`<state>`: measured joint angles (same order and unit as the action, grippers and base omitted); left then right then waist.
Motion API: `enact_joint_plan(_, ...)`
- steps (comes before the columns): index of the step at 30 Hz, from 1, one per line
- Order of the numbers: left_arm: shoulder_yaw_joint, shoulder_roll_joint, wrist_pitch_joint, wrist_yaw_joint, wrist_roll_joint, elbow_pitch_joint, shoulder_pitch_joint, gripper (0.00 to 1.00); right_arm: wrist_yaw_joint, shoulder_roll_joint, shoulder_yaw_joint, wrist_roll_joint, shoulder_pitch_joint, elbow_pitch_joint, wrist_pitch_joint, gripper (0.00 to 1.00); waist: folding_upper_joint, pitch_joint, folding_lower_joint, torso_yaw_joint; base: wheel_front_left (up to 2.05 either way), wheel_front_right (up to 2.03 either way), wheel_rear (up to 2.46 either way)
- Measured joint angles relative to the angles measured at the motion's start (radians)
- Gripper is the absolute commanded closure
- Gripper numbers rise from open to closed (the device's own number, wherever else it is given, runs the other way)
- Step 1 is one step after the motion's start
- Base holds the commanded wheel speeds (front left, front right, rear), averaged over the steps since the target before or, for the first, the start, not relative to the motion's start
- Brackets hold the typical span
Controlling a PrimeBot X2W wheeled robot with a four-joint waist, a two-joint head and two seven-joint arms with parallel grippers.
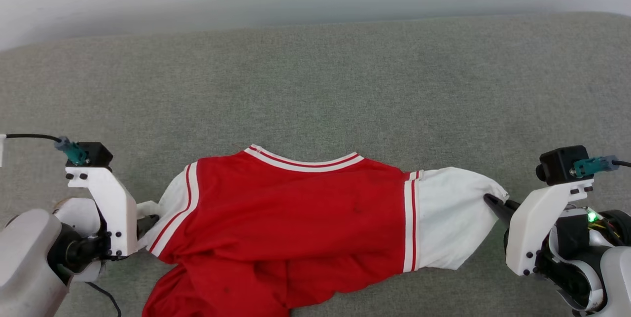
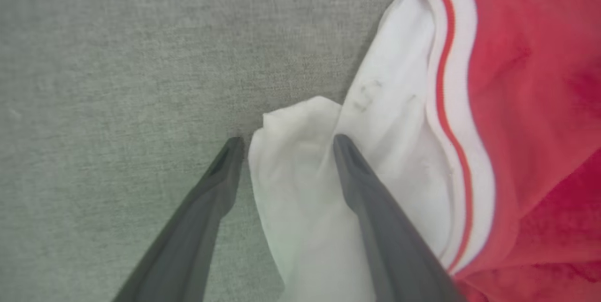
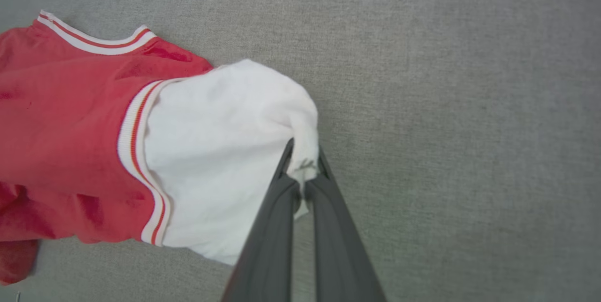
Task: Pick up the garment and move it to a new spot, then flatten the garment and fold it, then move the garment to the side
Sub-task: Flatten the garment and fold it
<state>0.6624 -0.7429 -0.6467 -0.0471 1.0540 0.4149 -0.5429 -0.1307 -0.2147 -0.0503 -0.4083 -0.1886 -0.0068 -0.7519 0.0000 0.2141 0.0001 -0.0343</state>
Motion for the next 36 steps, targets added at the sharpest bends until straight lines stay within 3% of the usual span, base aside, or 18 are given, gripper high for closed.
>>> enact_joint_plan(3, 0.019, 0.001, -0.058, 0.004, 0.005, 0.031, -0.021, 0.00, 0.000, 0.000, -0.003, -0.004, -0.011, 0.006, 0.008, 1.00, 0.0000, 0.018, 0.0000, -0.013, 0.00, 0.00, 0.00)
enact_joint_plan(4, 0.025, 0.002, -0.068, 0.006, 0.004, 0.040, -0.026, 0.24, 0.000, -0.001, -0.004, -0.006, -0.014, 0.007, 0.013, 1.00, 0.0000, 0.023, -0.0001, -0.017, 0.00, 0.00, 0.00)
enact_joint_plan(5, 0.029, 0.006, -0.081, 0.010, 0.006, 0.048, -0.033, 0.56, 0.000, -0.002, -0.003, -0.006, -0.016, 0.009, 0.014, 1.00, 0.0000, 0.026, -0.0001, -0.020, 0.00, 0.00, 0.00)
enact_joint_plan(6, 0.029, 0.011, -0.087, 0.015, 0.010, 0.056, -0.037, 0.81, 0.000, -0.002, -0.004, -0.006, -0.017, 0.011, 0.018, 1.00, 0.0000, 0.029, -0.0001, -0.023, 0.00, 0.00, 0.00)
enact_joint_plan(7, 0.027, 0.016, -0.086, 0.020, 0.016, 0.068, -0.039, 1.00, 0.000, -0.002, -0.003, -0.006, -0.017, 0.012, 0.026, 1.00, 0.0000, 0.031, -0.0001, -0.025, 0.00, 0.00, 0.00)
enact_joint_plan(16, 0.032, 0.069, 0.040, 0.029, -0.036, 0.134, -0.067, 1.00, 0.000, -0.030, 0.014, 0.007, -0.040, 0.044, 0.078, 1.00, 0.0000, -0.012, 0.0000, -0.012, 0.00, 0.00, 0.00)
enact_joint_plan(23, 0.015, 0.095, 0.195, -0.007, -0.125, 0.163, -0.170, 1.00, 0.000, -0.065, 0.041, 0.012, -0.097, 0.128, 0.112, 1.00, 0.0000, -0.089, -0.0001, 0.016, 0.00, 0.00, 0.00)
enact_joint_plan(36, 0.035, 0.217, 0.415, -0.023, -0.270, 0.328, -0.434, 1.00, 0.000, -0.135, -0.018, 0.022, -0.413, 0.388, 0.214, 1.00, 0.0000, -0.204, -0.0001, 0.043, 0.00, 0.00, 0.00)
